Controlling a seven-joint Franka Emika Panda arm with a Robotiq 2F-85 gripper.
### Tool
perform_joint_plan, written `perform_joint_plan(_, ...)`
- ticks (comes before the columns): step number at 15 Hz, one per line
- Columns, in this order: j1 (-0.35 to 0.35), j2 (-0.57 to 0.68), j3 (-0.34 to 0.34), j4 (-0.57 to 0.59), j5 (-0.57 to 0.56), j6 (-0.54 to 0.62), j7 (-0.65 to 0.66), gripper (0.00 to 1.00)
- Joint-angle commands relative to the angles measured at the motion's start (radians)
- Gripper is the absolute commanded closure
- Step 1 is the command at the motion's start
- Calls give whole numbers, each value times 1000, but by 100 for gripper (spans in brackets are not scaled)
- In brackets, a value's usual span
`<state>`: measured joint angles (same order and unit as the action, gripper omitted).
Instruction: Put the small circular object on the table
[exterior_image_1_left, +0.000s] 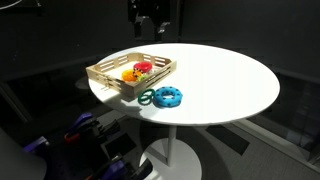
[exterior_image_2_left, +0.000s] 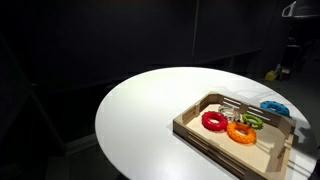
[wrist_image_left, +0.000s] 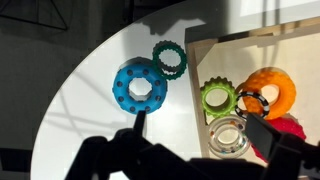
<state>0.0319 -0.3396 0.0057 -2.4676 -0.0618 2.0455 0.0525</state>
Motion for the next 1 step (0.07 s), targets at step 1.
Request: perform_joint_plan(1,-9,0,9,1,3,-2,-2,0)
